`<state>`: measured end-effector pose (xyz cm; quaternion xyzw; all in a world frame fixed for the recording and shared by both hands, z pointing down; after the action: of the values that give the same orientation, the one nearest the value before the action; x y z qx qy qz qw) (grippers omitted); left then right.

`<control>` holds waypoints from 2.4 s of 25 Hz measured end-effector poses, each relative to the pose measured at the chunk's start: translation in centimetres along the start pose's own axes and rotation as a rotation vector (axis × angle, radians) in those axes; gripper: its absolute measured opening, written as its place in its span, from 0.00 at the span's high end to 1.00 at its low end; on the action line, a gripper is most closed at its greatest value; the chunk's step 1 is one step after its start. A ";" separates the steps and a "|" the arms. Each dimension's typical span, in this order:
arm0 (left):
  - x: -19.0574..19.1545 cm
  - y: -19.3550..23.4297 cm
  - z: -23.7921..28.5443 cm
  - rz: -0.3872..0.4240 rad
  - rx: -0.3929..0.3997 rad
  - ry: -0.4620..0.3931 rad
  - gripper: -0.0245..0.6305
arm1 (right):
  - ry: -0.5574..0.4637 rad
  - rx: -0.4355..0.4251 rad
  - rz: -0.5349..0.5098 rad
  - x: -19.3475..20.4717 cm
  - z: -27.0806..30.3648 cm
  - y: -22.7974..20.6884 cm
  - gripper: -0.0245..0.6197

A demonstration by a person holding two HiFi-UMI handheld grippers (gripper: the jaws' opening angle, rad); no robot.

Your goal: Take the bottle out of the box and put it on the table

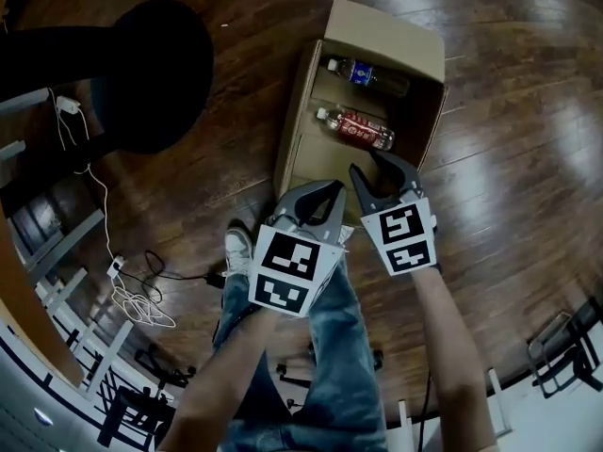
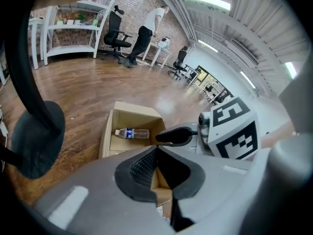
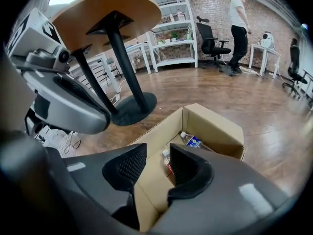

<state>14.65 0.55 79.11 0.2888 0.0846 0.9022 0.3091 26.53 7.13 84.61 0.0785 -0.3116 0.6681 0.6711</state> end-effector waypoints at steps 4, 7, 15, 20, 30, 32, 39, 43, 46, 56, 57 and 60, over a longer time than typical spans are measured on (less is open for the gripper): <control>2.1 0.8 3.6 0.010 -0.011 0.010 0.96 | 0.038 -0.011 -0.063 2.8 3.8 -2.6 0.74; 3.3 1.4 5.7 0.010 -0.022 0.020 0.96 | 0.077 -0.034 -0.124 4.0 6.5 -3.6 0.72; 5.9 2.4 8.7 -0.002 -0.018 0.016 0.96 | 0.233 -0.084 -0.289 6.8 13.8 -5.6 0.67; 8.1 3.0 10.0 0.009 -0.009 0.017 0.96 | 0.335 -0.095 -0.351 9.3 17.2 -7.0 0.63; 10.5 3.9 12.5 0.002 0.021 0.013 0.96 | 0.480 -0.130 -0.485 10.0 23.5 -8.7 0.52; 10.7 4.2 12.8 0.000 0.023 0.008 0.96 | 0.494 -0.127 -0.491 10.0 24.4 -8.9 0.52; 11.3 4.7 13.1 -0.034 0.015 -0.002 0.96 | 0.556 -0.075 -0.544 11.2 27.2 -9.3 0.50; 11.8 4.9 13.1 -0.053 0.008 -0.002 0.96 | 0.650 -0.101 -0.516 11.7 28.9 -9.6 0.47; 12.0 4.9 13.4 -0.059 0.004 0.001 0.96 | 0.665 -0.090 -0.520 12.1 29.1 -9.3 0.48; 9.8 4.8 9.9 -0.081 -0.034 -0.005 0.96 | 0.389 -0.038 -0.290 9.4 21.6 -8.6 0.49; 9.4 4.5 9.2 -0.076 -0.038 -0.004 0.96 | 0.374 -0.035 -0.272 9.0 20.6 -8.4 0.49; 8.1 3.7 6.9 -0.058 -0.051 -0.002 0.96 | 0.295 -0.009 -0.198 7.9 17.0 -7.6 0.49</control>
<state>11.54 2.39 89.79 0.2793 0.0693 0.8944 0.3424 27.73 4.21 104.55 0.0068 -0.2034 0.6015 0.7725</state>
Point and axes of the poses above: the fingertips, and each gripper's own axes: z forward along the fingers, y to its left, x out of its underside, the point moved 10 cm from there along -z, backward along the fingers, and after that the axes turned 7 degrees about -x, right-handed, at the moved point
